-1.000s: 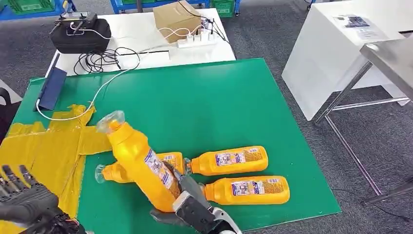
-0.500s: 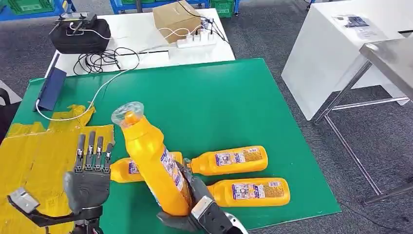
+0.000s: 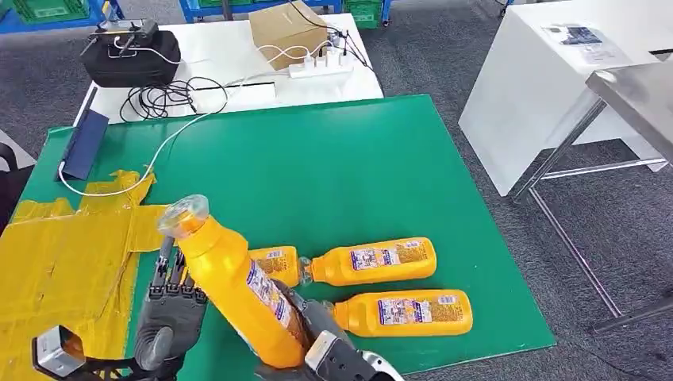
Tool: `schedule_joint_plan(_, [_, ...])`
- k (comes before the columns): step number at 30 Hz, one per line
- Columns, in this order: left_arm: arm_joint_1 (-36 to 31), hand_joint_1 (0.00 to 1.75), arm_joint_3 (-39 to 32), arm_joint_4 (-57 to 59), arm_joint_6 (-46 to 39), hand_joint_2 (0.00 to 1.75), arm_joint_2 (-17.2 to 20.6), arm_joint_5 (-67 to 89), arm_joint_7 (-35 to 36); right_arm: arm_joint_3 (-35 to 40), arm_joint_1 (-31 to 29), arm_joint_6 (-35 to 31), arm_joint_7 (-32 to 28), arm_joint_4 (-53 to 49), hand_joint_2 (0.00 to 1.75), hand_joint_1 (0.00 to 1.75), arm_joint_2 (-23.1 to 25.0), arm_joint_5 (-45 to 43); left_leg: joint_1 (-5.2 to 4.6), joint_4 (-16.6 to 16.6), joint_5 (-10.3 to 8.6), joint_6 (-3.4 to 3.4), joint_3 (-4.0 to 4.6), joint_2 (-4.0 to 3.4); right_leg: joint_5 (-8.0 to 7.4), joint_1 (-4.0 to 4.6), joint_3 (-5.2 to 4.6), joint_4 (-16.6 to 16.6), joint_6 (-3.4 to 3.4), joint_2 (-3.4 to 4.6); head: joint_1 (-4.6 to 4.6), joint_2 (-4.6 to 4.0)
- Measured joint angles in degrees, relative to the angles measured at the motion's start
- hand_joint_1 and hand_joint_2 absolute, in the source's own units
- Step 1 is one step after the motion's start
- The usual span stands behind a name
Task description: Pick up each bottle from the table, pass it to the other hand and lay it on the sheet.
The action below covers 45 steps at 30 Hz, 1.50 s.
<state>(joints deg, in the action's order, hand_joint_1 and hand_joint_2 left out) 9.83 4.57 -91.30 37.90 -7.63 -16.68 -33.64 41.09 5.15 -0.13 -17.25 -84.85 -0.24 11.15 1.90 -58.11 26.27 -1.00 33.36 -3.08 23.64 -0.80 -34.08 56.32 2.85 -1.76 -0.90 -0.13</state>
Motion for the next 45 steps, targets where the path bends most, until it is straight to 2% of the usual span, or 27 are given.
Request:
schedule_joint_plan(10, [-0.01, 0.00, 0.04, 0.15, 0.37, 1.75, 0.48, 0.52, -0.24, 0.00, -0.20, 0.33, 0.54, 0.00, 1.75, 1.75, 0.00, 0.50, 0.00, 0.00, 0.00, 0.00, 0.00, 0.00, 0.00, 0.00, -0.01, 0.00, 0.00, 0.00, 0.02, 0.00])
schedule_joint_plan(20, [-1.48, 0.00, 2.01, 2.54, -2.67, 1.75, 1.53, 10.84, -1.44, 3.41, -4.75, 4.76, 6.51, 5.46, 1.75, 1.75, 0.07, 12.32, 0.00, 0.00, -0.02, 0.01, -0.01, 0.00, -0.01, 0.00, 0.01, 0.01, 0.00, 0.00, 0.02, 0.00])
schedule_joint_plan(31, [-2.14, 0.00, 3.80, 5.62, -3.96, 1.75, 3.48, 13.77, -2.69, 6.03, -8.24, 5.40, 6.19, 11.76, 1.75, 1.75, 0.52, 14.10, 0.00, 0.00, -0.01, 0.01, 0.01, 0.00, 0.00, 0.00, -0.02, 0.01, 0.00, 0.00, 0.02, 0.00])
schedule_joint_plan(32, [-2.14, 0.09, 3.85, 5.77, -4.11, 1.75, 3.58, 13.88, -2.69, 6.14, -8.36, 5.40, 6.19, 11.98, 1.75, 1.75, 0.52, 14.12, 0.00, 0.00, -0.01, 0.01, 0.01, 0.00, 0.00, 0.00, -0.02, 0.01, 0.00, 0.00, 0.02, 0.00])
schedule_joint_plan(33, [-2.14, 1.75, 3.89, 5.86, -4.33, 1.75, 3.69, 14.21, -2.69, 6.23, -8.48, 5.42, 6.19, 12.18, 1.75, 1.75, 0.52, 14.14, 0.00, 0.00, -0.01, 0.01, 0.01, 0.00, 0.00, 0.00, -0.02, 0.01, 0.00, 0.00, 0.02, 0.00])
schedule_joint_plan(42, [-1.92, 1.75, 3.85, 6.36, -4.39, 1.75, 4.09, 13.22, -3.56, 6.40, -9.20, 5.14, 6.38, 13.38, 1.75, 1.75, 0.48, 14.03, 0.00, 0.00, -0.02, 0.01, 0.00, 0.00, 0.00, 0.01, -0.02, 0.02, 0.00, 0.00, 0.02, 0.00])
schedule_joint_plan(45, [-0.90, 1.75, 3.41, 5.42, -4.44, 1.75, 4.50, 13.14, -3.48, 6.16, -8.99, 3.72, 8.06, 12.20, 1.75, 1.75, -0.39, 14.21, 0.00, 0.00, -0.02, 0.00, 0.01, -0.01, 0.00, 0.00, -0.04, 0.02, 0.00, 0.01, 0.02, 0.00])
